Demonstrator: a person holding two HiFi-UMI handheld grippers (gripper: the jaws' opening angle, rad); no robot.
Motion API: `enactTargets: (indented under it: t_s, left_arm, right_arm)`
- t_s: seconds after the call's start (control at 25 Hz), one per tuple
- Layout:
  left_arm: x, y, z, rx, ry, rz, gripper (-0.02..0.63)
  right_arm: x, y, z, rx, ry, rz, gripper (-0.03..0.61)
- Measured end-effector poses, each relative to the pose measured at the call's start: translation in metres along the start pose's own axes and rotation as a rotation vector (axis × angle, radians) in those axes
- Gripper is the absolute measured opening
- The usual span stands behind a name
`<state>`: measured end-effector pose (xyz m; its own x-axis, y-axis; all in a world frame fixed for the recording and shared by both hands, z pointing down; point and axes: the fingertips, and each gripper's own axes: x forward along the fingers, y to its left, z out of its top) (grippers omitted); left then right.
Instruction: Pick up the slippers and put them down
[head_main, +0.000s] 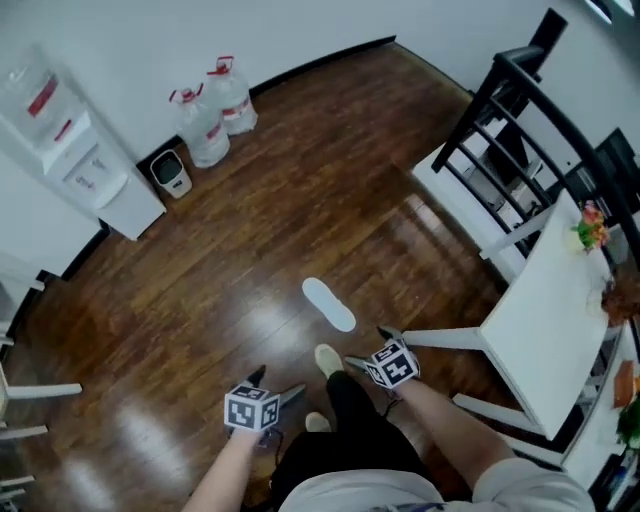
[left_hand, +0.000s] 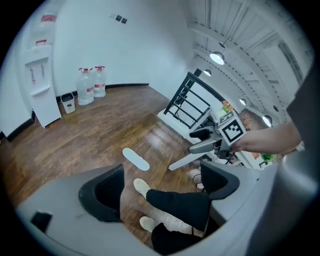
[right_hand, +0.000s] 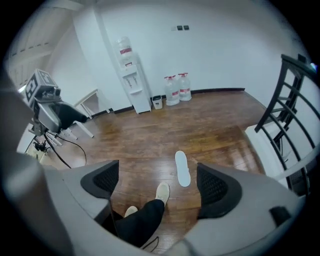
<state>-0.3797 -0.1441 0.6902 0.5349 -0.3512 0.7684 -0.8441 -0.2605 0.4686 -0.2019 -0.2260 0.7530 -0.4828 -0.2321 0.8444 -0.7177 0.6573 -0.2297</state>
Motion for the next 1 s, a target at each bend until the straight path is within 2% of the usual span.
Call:
enactTargets:
  t_s: [0.12,0.24,0.32,0.4,0.6,0.84,1.0]
  left_arm:
    - [-0.066,-0.058,-0.014,0.053,-0.002,-0.043,0.479]
    - [-0.101,-0.114,-0.009,0.168,0.012,-0.105,0.479]
    - [-0.109,-0.153,0.001,0.265,0.016,-0.144,0.479]
    - [-0.113,-0.195,0.000,0.343,0.003,-0.166,0.479]
    - [-0.118,-0.291,-0.040,0.393,-0.023,-0.199,0.479]
    - [-0.065,-0.396,-0.086,0.415,0.028,-0.205,0.479]
    - [-0.030,-0.467,-0.105,0.483,0.052,-0.238,0.479]
  right_arm:
    - [-0.126,0.056,0.001,0.049,-0.073,-0.028,0.506]
    - [-0.230,0.079,-0.015,0.096,-0.155,-0.107,0.506]
    - [-0.289,0.084,-0.038,0.158,-0.220,-0.169,0.506]
    - [-0.340,0.088,-0.081,0.211,-0.261,-0.225,0.505]
    - [-0.435,0.100,-0.214,0.313,-0.280,-0.298,0.505]
    - [-0.521,0.075,-0.346,0.430,-0.354,-0.362,0.505]
    - [-0.562,0.044,-0.411,0.498,-0.414,-0.438,0.505]
